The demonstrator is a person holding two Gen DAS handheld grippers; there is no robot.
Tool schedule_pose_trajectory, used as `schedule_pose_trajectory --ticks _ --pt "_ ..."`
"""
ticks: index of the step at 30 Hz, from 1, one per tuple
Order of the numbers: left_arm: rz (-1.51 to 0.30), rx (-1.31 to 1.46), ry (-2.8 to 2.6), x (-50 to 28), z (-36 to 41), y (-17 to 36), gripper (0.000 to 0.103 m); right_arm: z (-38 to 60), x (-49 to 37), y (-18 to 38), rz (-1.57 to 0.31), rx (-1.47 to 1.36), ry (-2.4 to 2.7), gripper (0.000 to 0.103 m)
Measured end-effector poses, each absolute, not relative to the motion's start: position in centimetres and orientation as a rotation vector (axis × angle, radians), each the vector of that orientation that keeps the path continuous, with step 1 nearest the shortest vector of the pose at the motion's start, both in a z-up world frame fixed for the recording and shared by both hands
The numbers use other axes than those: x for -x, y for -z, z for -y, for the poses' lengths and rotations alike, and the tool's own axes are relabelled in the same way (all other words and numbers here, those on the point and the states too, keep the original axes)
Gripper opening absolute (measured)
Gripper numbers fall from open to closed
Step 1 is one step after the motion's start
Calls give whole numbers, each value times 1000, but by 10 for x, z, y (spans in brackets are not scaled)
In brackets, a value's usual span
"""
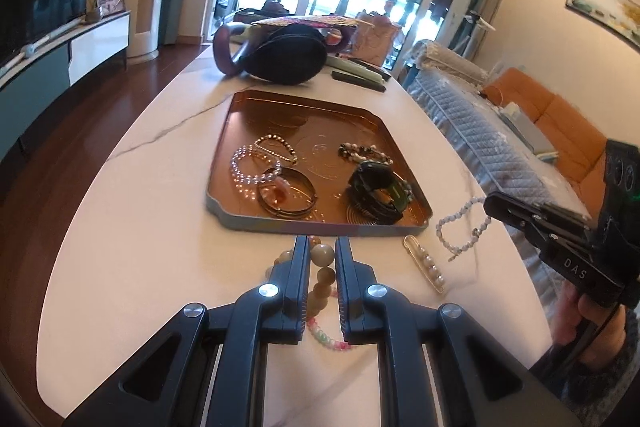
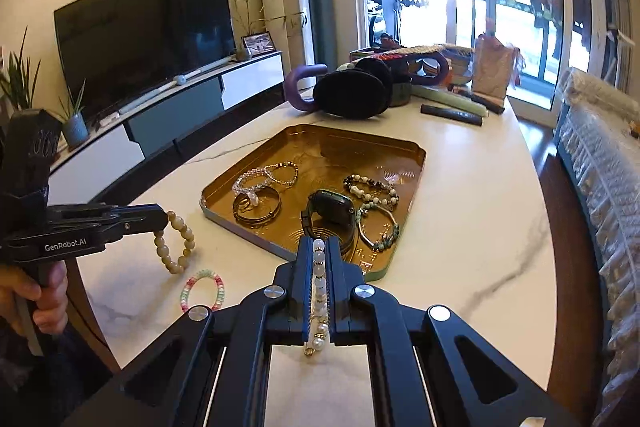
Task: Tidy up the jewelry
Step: 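Carry the jade bracelet in the left tool while the right tool carries the pearl strand over the tray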
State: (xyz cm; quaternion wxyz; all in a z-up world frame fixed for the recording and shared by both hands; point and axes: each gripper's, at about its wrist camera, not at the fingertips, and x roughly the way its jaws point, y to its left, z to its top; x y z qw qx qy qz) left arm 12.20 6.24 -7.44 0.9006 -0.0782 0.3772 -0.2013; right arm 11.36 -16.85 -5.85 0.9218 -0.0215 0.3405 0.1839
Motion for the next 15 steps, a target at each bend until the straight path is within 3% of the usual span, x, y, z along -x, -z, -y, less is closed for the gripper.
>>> schedule_pose_trajectory --ticks 15 --pt "-750 134 441 -118 -37 62 13 170 -110 60 -703 61 -339 5"
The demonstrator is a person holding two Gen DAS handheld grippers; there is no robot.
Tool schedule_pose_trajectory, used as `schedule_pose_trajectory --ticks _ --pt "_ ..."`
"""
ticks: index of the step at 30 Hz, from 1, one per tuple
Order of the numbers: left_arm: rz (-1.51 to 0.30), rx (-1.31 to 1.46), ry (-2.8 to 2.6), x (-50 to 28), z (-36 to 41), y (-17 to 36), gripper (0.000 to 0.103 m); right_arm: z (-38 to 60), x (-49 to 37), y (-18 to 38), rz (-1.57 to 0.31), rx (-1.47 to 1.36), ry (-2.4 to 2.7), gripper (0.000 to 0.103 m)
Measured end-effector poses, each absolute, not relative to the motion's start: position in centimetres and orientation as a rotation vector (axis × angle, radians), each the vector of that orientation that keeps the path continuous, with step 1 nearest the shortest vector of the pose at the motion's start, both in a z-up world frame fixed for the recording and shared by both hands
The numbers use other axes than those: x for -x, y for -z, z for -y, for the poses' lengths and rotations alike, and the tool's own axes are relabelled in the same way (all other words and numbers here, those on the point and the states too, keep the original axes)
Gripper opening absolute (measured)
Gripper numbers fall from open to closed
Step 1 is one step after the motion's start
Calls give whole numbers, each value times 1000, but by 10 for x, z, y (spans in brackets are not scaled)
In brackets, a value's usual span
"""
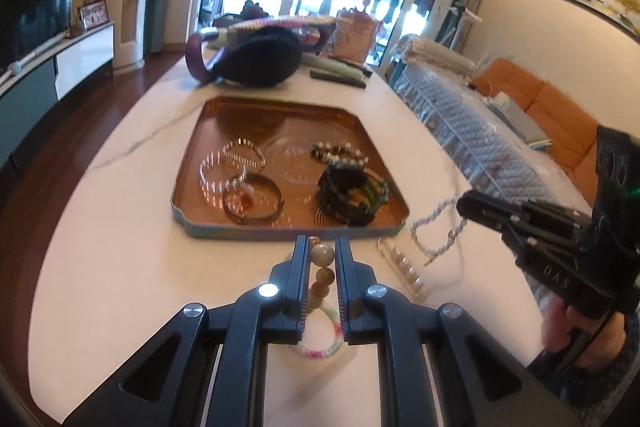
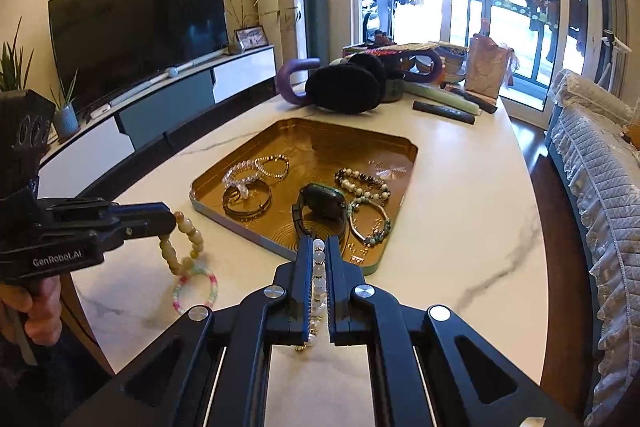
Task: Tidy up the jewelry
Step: 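Carry the jade bracelet in the left tool while the right tool carries the pearl strand over the tray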
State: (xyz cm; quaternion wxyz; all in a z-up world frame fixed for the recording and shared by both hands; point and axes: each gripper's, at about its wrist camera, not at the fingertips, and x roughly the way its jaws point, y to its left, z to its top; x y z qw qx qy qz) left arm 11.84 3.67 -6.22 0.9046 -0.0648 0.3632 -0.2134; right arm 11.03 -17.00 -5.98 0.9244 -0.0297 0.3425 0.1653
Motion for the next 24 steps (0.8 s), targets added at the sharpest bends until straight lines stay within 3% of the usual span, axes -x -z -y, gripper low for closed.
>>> schedule_pose_trajectory --ticks 24 --pt "-606 142 400 -120 -59 -8 13 162 -96 3 -577 60 -348 5"
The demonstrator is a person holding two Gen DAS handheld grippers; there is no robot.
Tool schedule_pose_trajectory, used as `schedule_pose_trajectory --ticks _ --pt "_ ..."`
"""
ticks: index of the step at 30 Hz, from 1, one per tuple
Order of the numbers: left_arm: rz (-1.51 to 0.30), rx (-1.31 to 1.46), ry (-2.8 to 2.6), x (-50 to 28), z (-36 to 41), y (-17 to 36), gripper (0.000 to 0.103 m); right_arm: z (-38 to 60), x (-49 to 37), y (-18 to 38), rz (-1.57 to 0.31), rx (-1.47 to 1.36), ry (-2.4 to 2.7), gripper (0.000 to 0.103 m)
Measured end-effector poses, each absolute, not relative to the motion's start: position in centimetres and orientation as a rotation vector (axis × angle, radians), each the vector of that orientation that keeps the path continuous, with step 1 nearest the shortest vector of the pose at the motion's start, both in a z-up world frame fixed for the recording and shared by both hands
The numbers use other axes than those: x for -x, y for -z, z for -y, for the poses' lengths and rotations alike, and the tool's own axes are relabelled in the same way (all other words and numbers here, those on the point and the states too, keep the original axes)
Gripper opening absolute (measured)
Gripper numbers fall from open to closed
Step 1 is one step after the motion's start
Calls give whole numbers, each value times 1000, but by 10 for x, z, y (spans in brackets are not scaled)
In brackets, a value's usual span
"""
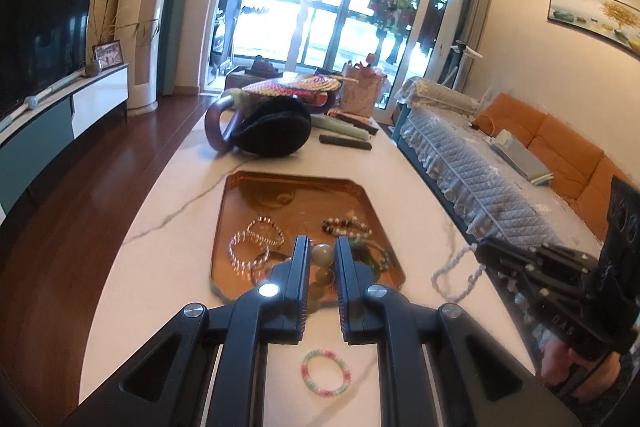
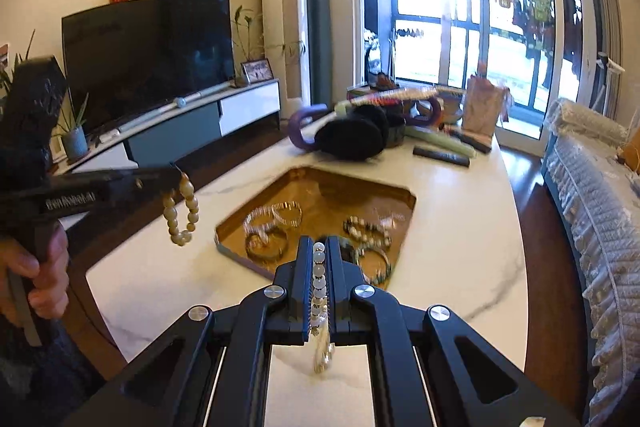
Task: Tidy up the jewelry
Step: 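Carry the jade bracelet in the left tool while the right tool carries the pearl strand over the tray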
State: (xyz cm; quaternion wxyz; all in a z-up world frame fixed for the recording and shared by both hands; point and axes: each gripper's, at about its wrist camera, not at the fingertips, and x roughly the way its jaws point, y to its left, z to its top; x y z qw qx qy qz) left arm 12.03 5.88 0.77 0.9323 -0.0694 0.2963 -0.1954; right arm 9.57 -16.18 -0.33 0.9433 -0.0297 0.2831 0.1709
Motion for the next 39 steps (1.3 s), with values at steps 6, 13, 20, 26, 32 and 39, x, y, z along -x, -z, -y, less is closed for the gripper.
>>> schedule_pose_trajectory --ticks 6,13,20,26,32,39 --pt "-568 117 428 -137 -41 -32 13 153 -113 -19 -544 63 -354 5" --pt "-537 94 466 -167 -19 -44 13 144 -153 -14 -571 32 -367 5" --pt "-592 87 465 -210 -7 -16 13 143 -194 2 -596 30 -348 5" --pt "-671 114 449 -259 -6 19 13 141 -232 29 -639 58 -332 5" --pt "-749 139 427 -296 -6 59 13 147 -270 64 -669 80 -288 5" --pt "-797 138 431 -313 -2 84 13 168 -285 91 -659 58 -264 5"
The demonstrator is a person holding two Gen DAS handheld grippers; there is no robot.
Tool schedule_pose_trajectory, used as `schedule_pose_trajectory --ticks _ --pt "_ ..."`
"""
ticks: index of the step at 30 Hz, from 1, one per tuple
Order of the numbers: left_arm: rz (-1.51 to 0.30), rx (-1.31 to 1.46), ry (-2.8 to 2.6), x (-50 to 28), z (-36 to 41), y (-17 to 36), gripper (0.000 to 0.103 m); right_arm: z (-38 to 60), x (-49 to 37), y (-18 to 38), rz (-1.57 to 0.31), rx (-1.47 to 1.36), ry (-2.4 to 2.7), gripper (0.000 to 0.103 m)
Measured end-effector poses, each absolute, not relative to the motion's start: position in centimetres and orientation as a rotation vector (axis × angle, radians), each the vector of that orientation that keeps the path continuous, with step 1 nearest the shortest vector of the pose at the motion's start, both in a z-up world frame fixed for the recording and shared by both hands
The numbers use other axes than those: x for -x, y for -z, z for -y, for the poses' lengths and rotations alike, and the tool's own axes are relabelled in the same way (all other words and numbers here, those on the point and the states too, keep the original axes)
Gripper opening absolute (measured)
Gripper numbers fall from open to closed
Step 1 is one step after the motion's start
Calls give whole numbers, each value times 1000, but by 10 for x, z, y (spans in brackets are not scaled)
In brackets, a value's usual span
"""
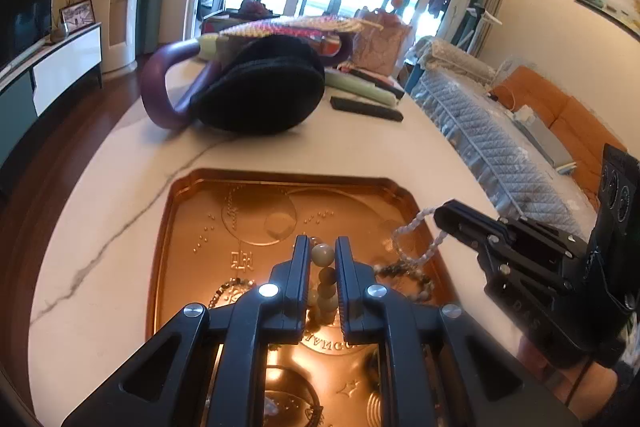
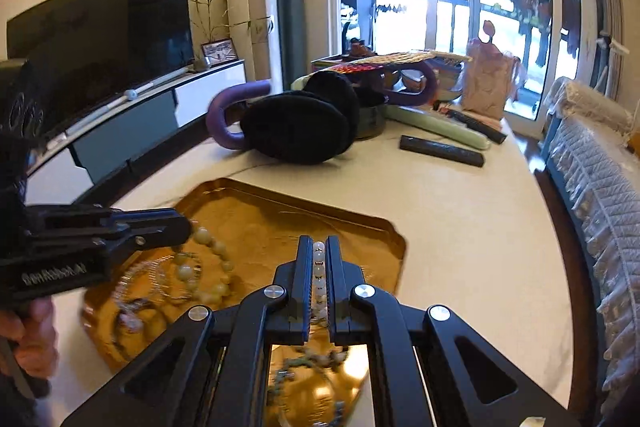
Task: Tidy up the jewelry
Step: 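Carry the jade bracelet in the left tool while the right tool carries the pearl strand over the tray, then open the left tool over the tray while the right tool releases the pearl strand there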
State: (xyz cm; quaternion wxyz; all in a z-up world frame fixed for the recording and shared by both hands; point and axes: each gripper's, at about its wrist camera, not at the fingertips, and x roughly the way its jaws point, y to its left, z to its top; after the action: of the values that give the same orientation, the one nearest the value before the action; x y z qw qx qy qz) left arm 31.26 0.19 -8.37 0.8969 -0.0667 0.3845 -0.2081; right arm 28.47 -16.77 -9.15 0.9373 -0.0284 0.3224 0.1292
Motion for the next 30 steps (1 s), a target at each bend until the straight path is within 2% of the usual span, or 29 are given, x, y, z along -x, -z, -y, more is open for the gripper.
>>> schedule_pose_trajectory --ticks 10,12,13,14,16,30 --pt "-879 100 420 -316 10 109 13 189 -303 122 -758 -6 -258 6" --pt "-882 90 397 -312 13 108 19 189 -303 124 -789 -3 -249 10" --pt "-890 85 384 -311 14 108 32 189 -304 125 -800 -12 -247 19" --pt "-898 80 372 -309 14 108 51 191 -303 126 -813 -28 -250 34" --pt "-883 77 359 -303 13 103 66 192 -300 124 -810 -51 -260 45" --pt "-772 15 299 -201 -9 63 66 179 -227 79 -769 -61 -286 50"
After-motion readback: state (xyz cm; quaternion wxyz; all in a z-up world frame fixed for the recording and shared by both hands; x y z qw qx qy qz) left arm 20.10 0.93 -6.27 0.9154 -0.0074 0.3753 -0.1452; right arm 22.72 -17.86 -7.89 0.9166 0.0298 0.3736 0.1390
